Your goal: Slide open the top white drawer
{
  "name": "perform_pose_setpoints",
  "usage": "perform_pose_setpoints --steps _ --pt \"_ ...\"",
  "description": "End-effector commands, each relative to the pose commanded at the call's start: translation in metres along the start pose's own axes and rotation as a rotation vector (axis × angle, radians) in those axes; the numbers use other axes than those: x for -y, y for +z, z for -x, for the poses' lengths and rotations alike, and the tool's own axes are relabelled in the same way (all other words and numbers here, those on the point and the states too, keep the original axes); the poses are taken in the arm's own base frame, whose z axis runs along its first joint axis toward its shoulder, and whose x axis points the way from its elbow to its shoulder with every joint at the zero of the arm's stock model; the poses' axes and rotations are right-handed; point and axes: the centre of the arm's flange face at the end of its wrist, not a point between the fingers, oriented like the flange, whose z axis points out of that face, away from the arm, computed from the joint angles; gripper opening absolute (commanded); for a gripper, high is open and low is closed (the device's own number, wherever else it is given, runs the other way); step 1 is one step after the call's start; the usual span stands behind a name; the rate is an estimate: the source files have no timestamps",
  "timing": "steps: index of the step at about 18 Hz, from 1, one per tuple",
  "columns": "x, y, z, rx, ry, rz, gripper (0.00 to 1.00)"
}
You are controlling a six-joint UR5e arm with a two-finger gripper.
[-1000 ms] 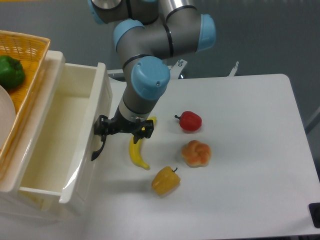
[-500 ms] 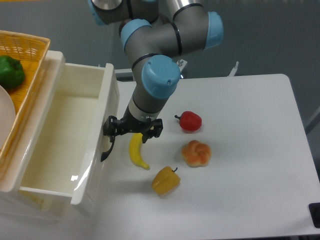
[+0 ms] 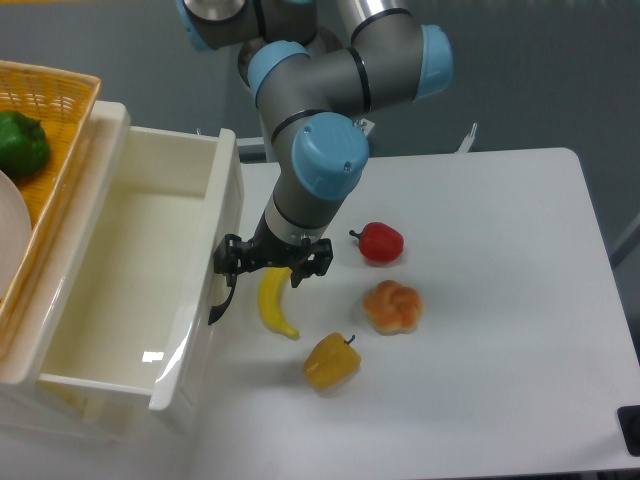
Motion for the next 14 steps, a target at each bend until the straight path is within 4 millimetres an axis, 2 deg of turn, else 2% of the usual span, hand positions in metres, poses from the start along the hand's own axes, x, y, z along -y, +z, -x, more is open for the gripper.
perform_pose_setpoints --steps 14 --pt "0.0022 -0.0093 0.0012 -0.035 -0.007 -0.024 1.00"
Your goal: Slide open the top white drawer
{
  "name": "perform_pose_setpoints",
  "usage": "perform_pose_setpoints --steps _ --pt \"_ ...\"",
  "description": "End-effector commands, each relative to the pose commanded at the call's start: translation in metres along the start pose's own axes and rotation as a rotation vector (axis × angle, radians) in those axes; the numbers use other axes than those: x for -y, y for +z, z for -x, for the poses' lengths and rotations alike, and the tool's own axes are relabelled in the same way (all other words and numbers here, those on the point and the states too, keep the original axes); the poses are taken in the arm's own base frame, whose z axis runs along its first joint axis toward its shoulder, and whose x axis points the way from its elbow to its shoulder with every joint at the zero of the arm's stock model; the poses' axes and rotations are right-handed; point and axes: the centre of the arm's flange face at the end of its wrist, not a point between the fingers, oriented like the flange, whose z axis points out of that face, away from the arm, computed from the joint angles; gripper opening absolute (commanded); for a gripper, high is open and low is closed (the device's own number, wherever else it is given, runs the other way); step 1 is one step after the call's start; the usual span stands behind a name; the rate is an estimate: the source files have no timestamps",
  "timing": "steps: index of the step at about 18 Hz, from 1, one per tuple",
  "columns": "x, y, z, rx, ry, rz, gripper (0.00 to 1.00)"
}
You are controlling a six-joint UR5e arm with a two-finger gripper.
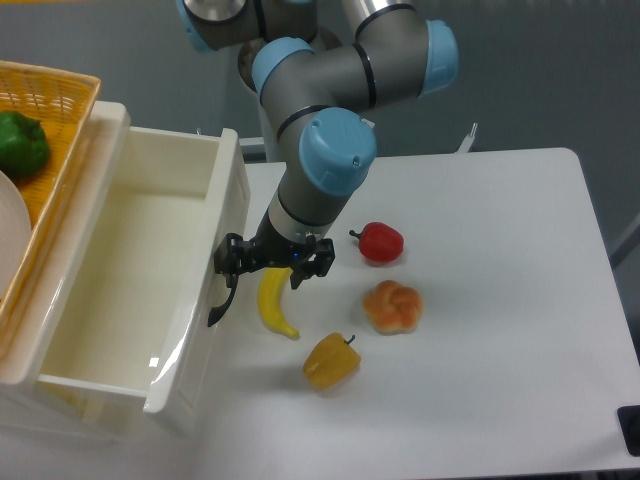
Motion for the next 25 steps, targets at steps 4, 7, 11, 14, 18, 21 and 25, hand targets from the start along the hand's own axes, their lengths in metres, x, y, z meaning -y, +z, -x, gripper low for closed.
perform_pose_setpoints --steps 4,7,11,14,18,21,25 --pt "0.000 0.000 0.000 -0.009 -0.001 -0.003 1.00" --pt "0.000 -0.003 0.002 -0.011 -0.006 -0.007 1.00" --pt "-0.002 -0.006 0.005 -0.012 -0.013 -0.004 1.00" --pt "-0.001 -0.009 0.008 -0.012 -0.017 -0.009 1.00" --pt "0.003 -0.025 0.022 0.001 -0.035 -0.041 1.00" --pt "0.005 -0.037 0.041 0.014 -0.052 -0.064 1.00" --pt "0.004 -0.047 0.070 0.022 -0.006 -0.077 1.00"
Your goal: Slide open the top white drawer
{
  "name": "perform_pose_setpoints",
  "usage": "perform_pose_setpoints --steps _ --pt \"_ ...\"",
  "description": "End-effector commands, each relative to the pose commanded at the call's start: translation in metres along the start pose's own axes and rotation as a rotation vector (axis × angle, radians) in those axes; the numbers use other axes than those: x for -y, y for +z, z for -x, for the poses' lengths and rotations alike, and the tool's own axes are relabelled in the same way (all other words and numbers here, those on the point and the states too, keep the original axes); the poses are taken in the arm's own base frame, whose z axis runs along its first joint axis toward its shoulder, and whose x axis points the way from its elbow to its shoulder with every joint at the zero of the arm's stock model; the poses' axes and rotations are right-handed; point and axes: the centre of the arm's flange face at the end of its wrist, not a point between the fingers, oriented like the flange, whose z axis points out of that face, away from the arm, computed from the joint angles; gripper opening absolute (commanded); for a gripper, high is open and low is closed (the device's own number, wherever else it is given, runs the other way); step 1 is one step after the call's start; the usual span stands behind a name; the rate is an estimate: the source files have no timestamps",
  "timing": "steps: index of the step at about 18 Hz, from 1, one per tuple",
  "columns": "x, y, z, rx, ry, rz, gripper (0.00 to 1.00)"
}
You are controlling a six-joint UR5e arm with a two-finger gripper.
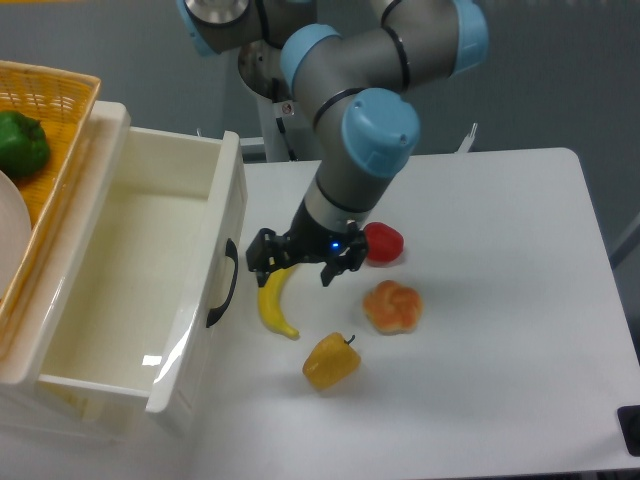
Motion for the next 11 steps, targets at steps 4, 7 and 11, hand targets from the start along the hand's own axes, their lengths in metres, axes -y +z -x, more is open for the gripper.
perform_pose_setpoints --steps 4,7,11 --pt "-0.005 -0.002 0.022 0.104 0.126 0.049 1.00" --pt "-0.007 -0.001 0.034 0.143 0.207 0.077 1.00" --pt "-0.010 -0.001 0.051 0.232 0.322 0.138 1.00"
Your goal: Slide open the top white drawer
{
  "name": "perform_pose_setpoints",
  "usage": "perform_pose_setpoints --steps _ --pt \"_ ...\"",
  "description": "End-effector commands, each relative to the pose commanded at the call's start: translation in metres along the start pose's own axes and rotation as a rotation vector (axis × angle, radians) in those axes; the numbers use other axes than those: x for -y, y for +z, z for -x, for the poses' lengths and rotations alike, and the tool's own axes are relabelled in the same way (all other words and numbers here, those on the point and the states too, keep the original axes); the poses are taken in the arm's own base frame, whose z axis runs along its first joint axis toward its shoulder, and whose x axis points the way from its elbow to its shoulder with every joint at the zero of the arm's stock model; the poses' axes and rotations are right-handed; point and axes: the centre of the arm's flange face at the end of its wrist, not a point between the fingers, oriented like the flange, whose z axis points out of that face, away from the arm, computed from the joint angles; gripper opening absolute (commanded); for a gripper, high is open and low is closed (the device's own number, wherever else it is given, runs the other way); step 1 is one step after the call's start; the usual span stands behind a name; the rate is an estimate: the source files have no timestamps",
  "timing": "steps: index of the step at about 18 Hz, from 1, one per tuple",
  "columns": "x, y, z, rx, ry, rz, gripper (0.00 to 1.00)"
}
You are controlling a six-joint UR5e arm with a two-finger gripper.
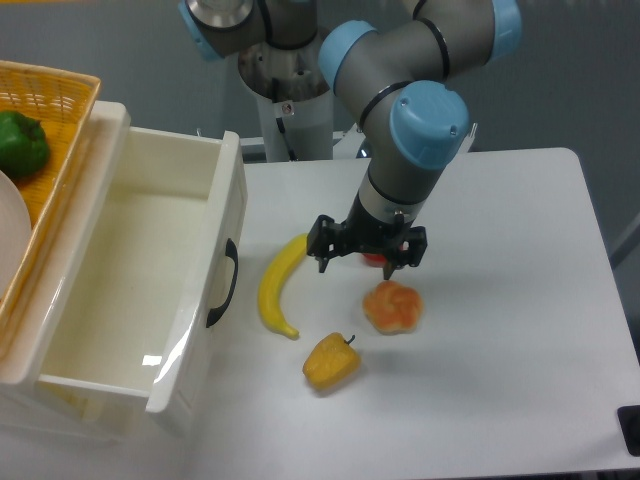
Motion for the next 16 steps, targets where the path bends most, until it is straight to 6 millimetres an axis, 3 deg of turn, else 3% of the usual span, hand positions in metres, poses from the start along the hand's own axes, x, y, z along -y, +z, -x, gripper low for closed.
perform_pose_setpoints --steps 5,9,16 --pt "-0.010 0.005 0.024 0.030 0.182 0.039 1.00" --pt "-0.023 -0.003 0.054 0.058 0.167 0.013 1.00" --pt "-0.030 -0.011 0.072 0.088 0.140 -0.022 1.00"
